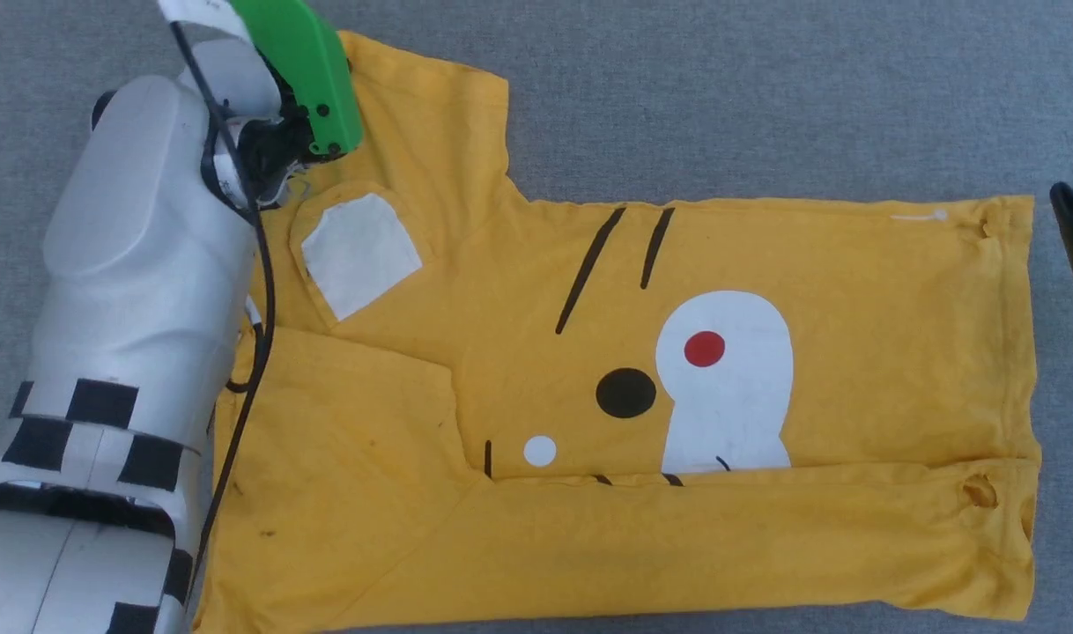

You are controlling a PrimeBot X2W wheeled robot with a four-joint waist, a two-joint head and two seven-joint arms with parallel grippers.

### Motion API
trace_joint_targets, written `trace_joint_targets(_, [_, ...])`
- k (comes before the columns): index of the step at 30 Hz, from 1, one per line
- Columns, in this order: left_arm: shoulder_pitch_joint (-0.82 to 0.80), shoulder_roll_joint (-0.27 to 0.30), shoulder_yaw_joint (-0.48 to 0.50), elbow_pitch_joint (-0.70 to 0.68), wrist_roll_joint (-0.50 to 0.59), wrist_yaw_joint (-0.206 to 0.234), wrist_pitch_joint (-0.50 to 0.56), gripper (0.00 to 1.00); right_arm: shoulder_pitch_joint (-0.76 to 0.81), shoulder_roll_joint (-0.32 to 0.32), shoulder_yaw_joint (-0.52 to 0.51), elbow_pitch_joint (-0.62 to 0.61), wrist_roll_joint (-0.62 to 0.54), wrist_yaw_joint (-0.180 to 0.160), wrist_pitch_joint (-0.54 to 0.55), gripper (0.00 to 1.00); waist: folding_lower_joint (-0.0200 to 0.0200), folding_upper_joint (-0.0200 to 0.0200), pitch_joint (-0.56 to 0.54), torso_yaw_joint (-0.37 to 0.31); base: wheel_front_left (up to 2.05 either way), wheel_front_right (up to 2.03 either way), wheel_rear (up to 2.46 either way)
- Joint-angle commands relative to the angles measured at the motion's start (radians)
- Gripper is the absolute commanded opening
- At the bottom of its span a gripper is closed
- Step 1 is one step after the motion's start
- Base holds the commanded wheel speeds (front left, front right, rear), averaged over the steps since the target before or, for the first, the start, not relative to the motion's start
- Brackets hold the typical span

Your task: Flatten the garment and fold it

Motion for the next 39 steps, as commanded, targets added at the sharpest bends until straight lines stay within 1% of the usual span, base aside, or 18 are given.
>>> trace_joint_targets(1, [0.018, -0.002, 0.005, -0.01, -0.006, -0.012, -0.019, 0.0, 0.004, -0.007, 0.006, -0.003, -0.005, -0.001, 0.034, 1.0, -0.0001, -0.0001, -0.016, 0.011, 0.0, 0.0, 0.0])
trace_joint_targets(3, [0.019, -0.007, 0.024, -0.037, -0.026, -0.02, -0.046, 0.0, 0.003, -0.025, 0.023, -0.002, -0.016, -0.001, 0.103, 1.0, -0.0001, -0.0001, -0.022, 0.017, 0.0, 0.0, 0.0])
trace_joint_targets(5, [0.021, -0.002, 0.024, -0.058, -0.028, -0.027, -0.051, 0.0, -0.008, -0.043, 0.044, 0.005, -0.031, -0.001, 0.176, 1.0, -0.0001, -0.0001, -0.025, 0.021, 0.0, 0.0, 0.0])
trace_joint_targets(9, [0.025, -0.001, 0.025, -0.099, -0.035, -0.027, -0.049, 0.0, -0.049, -0.086, 0.103, 0.035, -0.067, -0.001, 0.288, 1.0, -0.0001, -0.0001, -0.017, 0.035, 0.0, 0.0, 0.0])
trace_joint_targets(11, [0.025, 0.002, 0.018, -0.118, -0.03, -0.023, -0.041, 0.0, -0.078, -0.103, 0.135, 0.054, -0.082, -0.001, 0.313, 1.0, -0.0001, -0.0001, -0.007, 0.043, 0.0, 0.0, 0.0])
trace_joint_targets(16, [0.033, -0.003, 0.017, -0.156, -0.038, -0.015, -0.037, 0.0, -0.126, -0.134, 0.208, 0.131, -0.108, -0.001, 0.334, 1.0, -0.0001, -0.0001, 0.015, 0.062, 0.0, 0.0, 0.0])
trace_joint_targets(20, [0.045, 0.002, 0.013, -0.175, -0.038, -0.012, -0.034, 0.0, -0.122, -0.154, 0.247, 0.184, -0.092, -0.001, 0.378, 1.0, -0.0001, -0.0001, 0.023, 0.069, 0.0, 0.0, 0.0])
trace_joint_targets(21, [0.048, 0.003, 0.013, -0.178, -0.039, -0.012, -0.034, 0.0, -0.121, -0.154, 0.247, 0.191, -0.082, -0.001, 0.389, 0.29, -0.0001, -0.0001, 0.023, 0.07, 0.0, 0.0, 0.0])
trace_joint_targets(22, [0.051, 0.004, 0.013, -0.181, -0.041, -0.012, -0.035, 0.0, -0.123, -0.155, 0.245, 0.193, -0.075, -0.001, 0.392, 0.0, -0.0001, -0.0001, 0.022, 0.071, 0.0, 0.0, 0.0])
trace_joint_targets(26, [0.073, 0.0, 0.025, -0.187, -0.061, -0.017, -0.046, 0.0, -0.131, -0.149, 0.221, 0.189, -0.058, -0.001, 0.363, 0.0, -0.0001, -0.0001, 0.0, 0.072, 0.0, 0.0, 0.0])
trace_joint_targets(31, [0.124, 0.005, 0.063, -0.226, -0.103, -0.04, -0.097, 0.0, -0.128, -0.116, 0.189, 0.191, -0.053, -0.001, 0.256, 0.0, -0.0001, -0.0001, -0.079, 0.064, 0.0, 0.0, 0.0])
trace_joint_targets(35, [0.213, 0.031, 0.093, -0.304, -0.132, -0.054, -0.127, 0.0, -0.097, -0.094, 0.181, 0.212, -0.048, -0.001, 0.18, 0.0, -0.0001, -0.0001, -0.172, 0.056, 0.0, 0.0, 0.0])
trace_joint_targets(39, [0.33, 0.054, 0.117, -0.411, -0.156, -0.046, -0.142, 0.0, -0.047, -0.077, 0.153, 0.229, -0.044, -0.001, 0.119, 0.0, -0.0001, -0.0001, -0.259, 0.061, 0.0, 0.0, 0.0])
